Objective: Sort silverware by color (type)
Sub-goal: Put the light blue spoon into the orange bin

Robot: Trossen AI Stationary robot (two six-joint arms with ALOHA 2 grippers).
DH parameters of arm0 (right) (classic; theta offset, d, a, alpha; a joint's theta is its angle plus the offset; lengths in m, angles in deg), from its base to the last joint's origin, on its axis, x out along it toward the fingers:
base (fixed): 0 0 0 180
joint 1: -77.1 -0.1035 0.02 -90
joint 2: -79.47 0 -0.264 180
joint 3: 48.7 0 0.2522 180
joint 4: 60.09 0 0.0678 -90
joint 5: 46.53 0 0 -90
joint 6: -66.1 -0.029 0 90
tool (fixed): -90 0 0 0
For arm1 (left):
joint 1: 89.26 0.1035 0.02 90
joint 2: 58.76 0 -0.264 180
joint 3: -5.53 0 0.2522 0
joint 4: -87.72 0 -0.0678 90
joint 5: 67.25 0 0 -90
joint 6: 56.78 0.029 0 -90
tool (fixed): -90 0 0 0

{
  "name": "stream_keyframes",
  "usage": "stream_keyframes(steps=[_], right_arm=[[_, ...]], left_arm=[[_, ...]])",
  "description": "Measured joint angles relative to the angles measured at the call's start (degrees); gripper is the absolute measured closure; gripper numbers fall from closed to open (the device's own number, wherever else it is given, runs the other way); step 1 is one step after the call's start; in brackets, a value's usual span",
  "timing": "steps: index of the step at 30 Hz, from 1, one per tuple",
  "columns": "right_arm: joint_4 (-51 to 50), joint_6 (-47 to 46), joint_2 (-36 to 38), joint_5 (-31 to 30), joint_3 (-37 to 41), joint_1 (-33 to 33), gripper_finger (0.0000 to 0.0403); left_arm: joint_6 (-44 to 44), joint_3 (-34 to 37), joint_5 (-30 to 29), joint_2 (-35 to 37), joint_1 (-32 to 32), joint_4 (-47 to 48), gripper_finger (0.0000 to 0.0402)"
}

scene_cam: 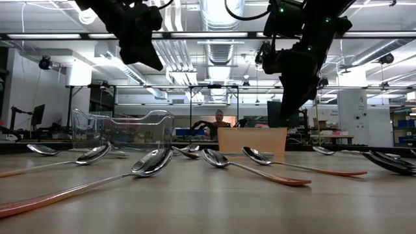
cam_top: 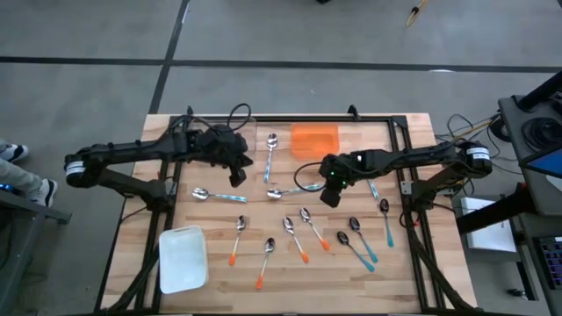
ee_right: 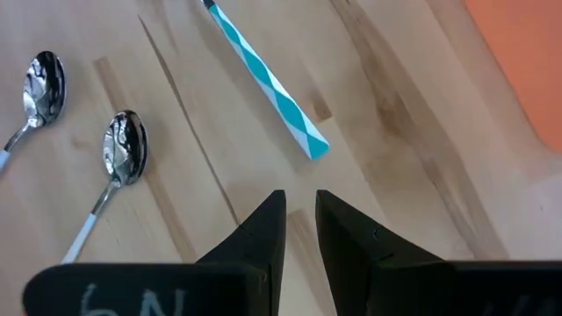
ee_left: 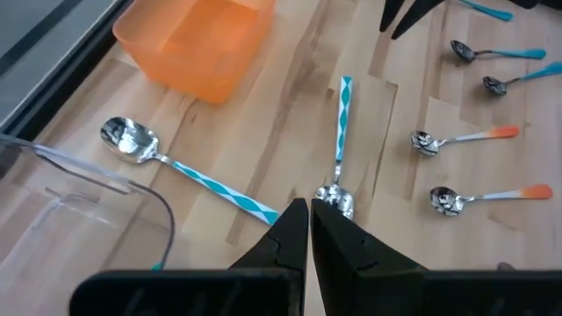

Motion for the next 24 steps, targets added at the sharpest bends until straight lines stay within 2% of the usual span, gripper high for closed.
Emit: stream_keyframes(steps=[5, 11, 21, 24], right_arm=[[0.1, -7.7, 0.0, 0.0, 0.0, 0.0, 0.0344], [0.1, -8.9, 0.0, 0.0, 0.0, 0.0, 0.034], [0.0, -14.0, 0.0, 0.3, 0.0, -0.9, 0.0283], [0.0, -14.2, 0.0, 3.0, 0.0, -0.8, 0.0273]], left_arm=[[-1.5, 0.0, 0.0, 0.0, -2.0, 0.2, 0.0402], [-2.7, 0.0, 0.0, 0.0, -5.9, 0.3, 0.0402], [-2.8, 0.0, 0.0, 0.0, -9.4, 0.3, 0.0402], [-2.8, 0.1, 0.0, 0.0, -9.7, 0.2, 0.0402]])
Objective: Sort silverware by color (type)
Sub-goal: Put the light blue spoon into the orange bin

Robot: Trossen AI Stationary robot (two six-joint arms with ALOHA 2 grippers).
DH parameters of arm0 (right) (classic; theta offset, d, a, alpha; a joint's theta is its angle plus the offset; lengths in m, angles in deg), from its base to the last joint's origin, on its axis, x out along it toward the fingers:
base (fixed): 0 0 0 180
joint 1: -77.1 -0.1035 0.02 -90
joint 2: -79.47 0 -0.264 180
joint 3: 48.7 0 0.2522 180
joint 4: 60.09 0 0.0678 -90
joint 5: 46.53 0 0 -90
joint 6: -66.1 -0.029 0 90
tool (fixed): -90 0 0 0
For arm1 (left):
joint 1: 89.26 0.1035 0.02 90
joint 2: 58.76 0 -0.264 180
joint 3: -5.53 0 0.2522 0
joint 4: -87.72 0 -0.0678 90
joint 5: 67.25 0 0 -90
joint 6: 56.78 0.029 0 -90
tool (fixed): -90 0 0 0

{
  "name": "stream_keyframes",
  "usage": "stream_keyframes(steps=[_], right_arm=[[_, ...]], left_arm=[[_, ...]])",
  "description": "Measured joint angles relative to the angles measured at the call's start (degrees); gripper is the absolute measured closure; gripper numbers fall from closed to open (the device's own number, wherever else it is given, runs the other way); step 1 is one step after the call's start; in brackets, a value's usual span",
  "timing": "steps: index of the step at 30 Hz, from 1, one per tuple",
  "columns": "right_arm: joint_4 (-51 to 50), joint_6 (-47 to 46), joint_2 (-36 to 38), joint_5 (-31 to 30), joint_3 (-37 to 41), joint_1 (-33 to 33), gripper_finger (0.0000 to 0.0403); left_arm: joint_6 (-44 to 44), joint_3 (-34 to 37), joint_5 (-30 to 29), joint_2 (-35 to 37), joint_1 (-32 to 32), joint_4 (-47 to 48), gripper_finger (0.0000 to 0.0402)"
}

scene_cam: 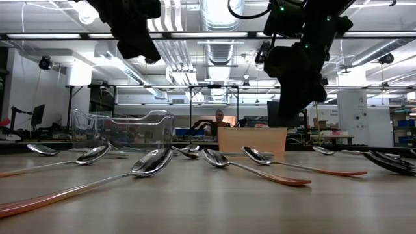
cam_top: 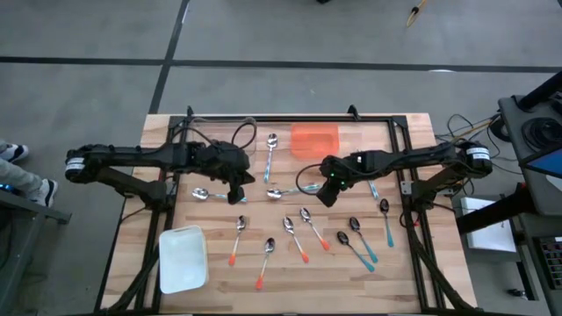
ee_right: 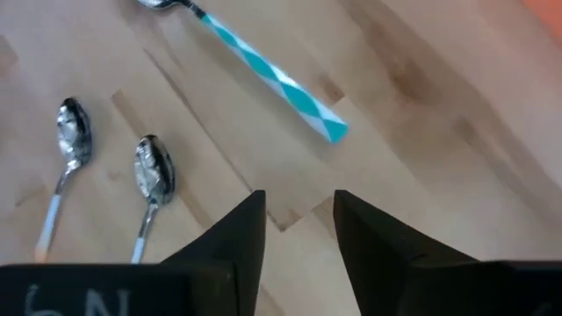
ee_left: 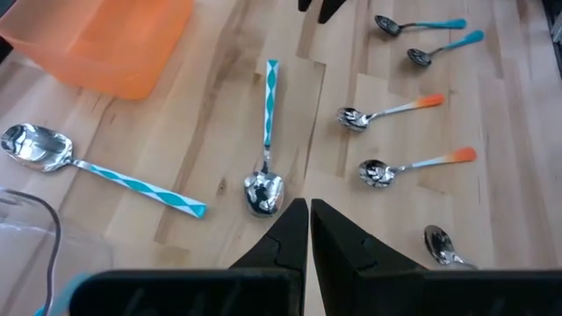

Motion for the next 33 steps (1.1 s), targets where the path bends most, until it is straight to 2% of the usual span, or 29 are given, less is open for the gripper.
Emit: stream_keyframes(steps=[6, 8, 14, 22, 26, 33], right_arm=[[-0.1, -6.6, 0.0, 13.5, 0.0, -0.3, 0.0275], [-0.1, -8.3, 0.0, 15.9, 0.0, -1.0, 0.0279], [-0.8, -12.1, 0.0, 17.1, 0.0, -3.3, 0.0281], [-5.7, -20.2, 0.0, 26.0, 0.0, -4.9, 0.0282], [-8.1, -23.0, 0.0, 28.5, 0.0, -6.5, 0.0283], [-12.8, -23.1, 0.0, 30.3, 0.0, -8.8, 0.0282]], left_arm=[[0.8, 0.3, -0.1, -0.2, -0.5, -0.3, 0.0402], [1.4, 0.3, -0.1, -0.6, -0.6, -0.3, 0.0402], [3.0, 0.4, -0.1, -2.3, -0.6, -0.4, 0.0402], [6.8, 0.4, -0.1, -5.0, -0.6, -0.9, 0.0402], [7.1, 0.4, -0.2, -6.1, -0.6, -2.1, 0.0402], [7.2, 0.4, -0.2, -7.6, -0.6, -2.4, 0.0402]])
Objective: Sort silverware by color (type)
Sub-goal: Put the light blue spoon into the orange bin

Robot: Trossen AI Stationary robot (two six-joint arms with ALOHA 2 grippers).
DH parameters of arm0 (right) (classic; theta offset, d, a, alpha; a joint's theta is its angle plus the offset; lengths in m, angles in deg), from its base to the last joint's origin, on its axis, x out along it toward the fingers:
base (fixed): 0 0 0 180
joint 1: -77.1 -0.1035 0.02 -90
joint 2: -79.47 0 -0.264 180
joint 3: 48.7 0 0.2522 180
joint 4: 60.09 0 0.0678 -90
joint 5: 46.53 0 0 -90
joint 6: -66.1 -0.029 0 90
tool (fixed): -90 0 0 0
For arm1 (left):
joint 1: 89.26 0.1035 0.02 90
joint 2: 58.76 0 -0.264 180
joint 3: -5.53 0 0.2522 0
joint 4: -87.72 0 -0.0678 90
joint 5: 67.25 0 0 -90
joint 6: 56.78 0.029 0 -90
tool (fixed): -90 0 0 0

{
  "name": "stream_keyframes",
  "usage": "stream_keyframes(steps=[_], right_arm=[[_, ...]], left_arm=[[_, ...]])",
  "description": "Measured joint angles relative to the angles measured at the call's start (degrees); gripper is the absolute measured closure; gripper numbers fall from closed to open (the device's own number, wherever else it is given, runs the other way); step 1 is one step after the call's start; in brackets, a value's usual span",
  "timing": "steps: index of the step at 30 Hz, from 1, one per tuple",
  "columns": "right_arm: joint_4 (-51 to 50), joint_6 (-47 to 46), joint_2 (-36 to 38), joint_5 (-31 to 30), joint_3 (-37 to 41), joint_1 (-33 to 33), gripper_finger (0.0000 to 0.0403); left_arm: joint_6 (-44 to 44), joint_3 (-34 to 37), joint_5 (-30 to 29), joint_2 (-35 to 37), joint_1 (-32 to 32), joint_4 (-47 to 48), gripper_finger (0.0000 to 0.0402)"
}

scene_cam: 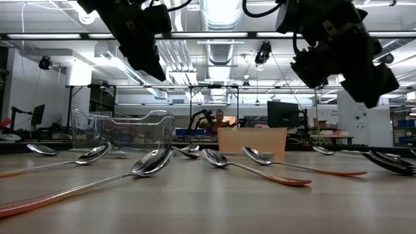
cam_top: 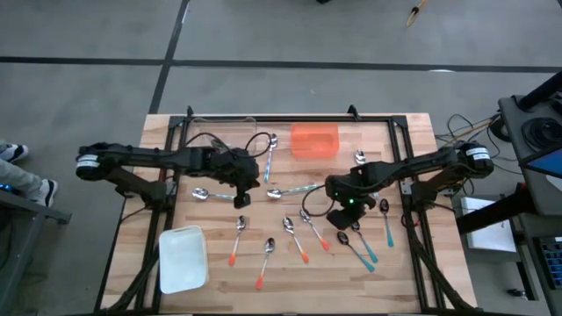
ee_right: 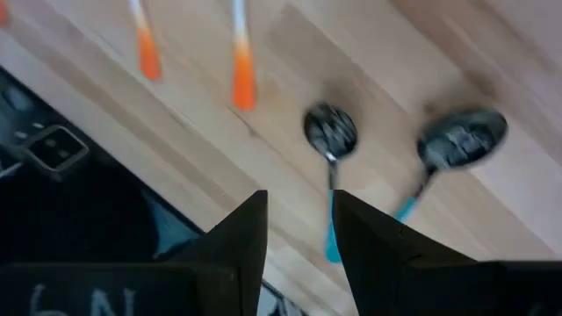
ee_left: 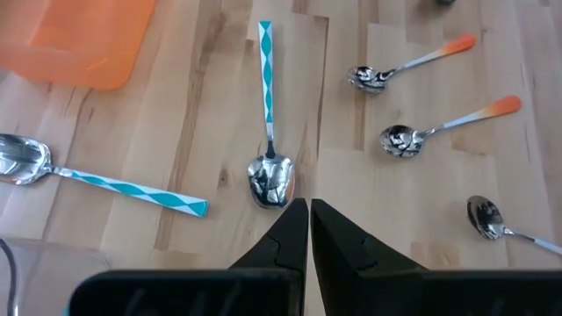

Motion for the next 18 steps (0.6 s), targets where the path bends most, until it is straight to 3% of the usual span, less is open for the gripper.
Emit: stream_keyframes(steps=[3, 9, 18], right_arm=[[-5.7, 2.2, 0.0, 1.1, 0.0, -0.3, 0.0284], [-9.9, 19.8, 0.0, 0.1, 0.0, -0.2, 0.0287], [1.3, 40.4, 0.0, -19.9, 0.0, -0.2, 0.0287]], left_arm=[[0.0, 0.0, 0.0, -0.1, 0.0, 0.0, 0.0402], [0.9, 0.0, 0.0, 0.0, 0.0, -0.3, 0.0402], [1.6, 0.0, 0.0, 0.0, 0.0, -0.1, 0.0402]])
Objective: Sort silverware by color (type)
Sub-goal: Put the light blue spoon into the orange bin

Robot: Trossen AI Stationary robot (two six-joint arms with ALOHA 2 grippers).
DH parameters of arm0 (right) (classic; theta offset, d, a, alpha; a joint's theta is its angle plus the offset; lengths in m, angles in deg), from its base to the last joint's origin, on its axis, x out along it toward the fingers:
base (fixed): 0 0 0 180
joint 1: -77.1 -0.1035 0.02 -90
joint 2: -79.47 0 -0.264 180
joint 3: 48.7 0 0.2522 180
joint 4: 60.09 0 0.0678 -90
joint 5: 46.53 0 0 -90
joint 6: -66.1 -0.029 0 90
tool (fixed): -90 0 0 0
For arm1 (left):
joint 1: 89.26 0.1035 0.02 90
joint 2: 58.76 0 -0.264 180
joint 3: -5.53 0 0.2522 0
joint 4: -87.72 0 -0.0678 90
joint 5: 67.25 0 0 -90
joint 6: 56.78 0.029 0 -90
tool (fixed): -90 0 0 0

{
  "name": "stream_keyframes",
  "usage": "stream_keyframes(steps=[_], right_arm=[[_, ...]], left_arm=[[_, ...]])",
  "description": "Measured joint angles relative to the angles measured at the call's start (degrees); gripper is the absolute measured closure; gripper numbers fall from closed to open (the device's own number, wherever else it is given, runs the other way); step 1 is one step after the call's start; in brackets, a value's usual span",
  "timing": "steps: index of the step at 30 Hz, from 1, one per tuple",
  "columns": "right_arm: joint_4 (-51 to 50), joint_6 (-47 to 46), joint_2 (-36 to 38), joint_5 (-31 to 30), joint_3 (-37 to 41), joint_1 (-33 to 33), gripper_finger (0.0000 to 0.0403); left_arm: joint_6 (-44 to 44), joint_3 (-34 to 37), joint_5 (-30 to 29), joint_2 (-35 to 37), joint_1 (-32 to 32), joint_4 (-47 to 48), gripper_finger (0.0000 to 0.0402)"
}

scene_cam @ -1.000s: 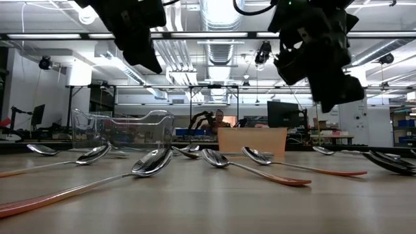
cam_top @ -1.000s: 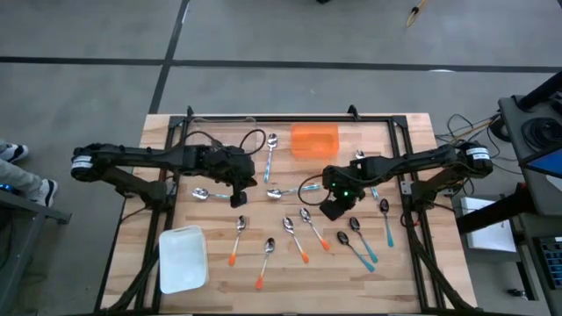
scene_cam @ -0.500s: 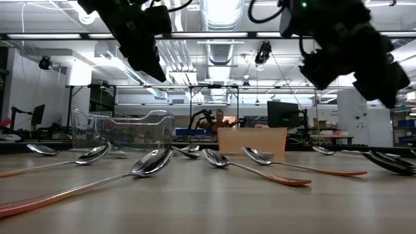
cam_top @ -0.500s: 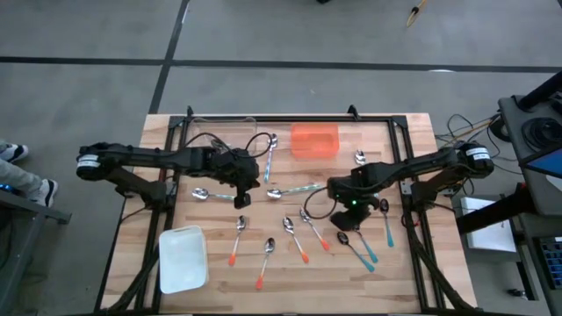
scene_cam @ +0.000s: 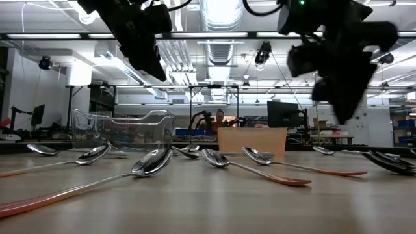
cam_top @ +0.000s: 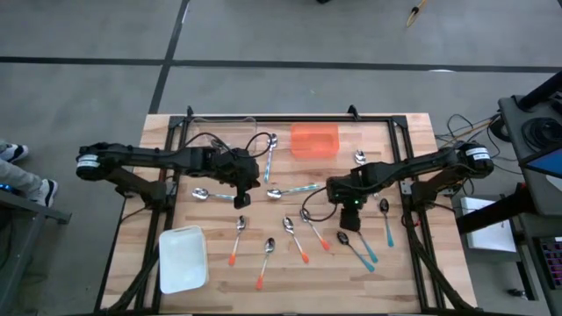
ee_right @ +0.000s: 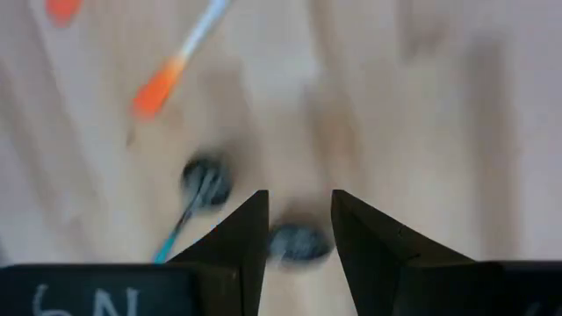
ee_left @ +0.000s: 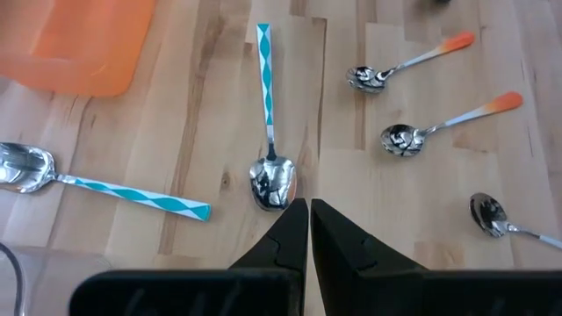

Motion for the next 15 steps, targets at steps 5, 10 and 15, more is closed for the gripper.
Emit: stream_keyframes(steps=[5, 10, 15], right_arm=[[10.4, 4.2, 0.0, -11.9, -0.1, 0.3, 0.0287], [17.2, 9.6, 0.0, -16.6, -2.2, 2.0, 0.0287], [21.5, 12.7, -0.3, -17.1, -4.5, 5.5, 0.0287]], left_arm=[[3.4, 0.0, -0.1, 0.9, 0.0, 0.4, 0.0402], [11.5, 0.0, -3.7, 2.6, 0.2, -1.1, 0.0402], [17.5, 0.0, -9.9, 5.0, 0.7, -1.8, 0.0402]])
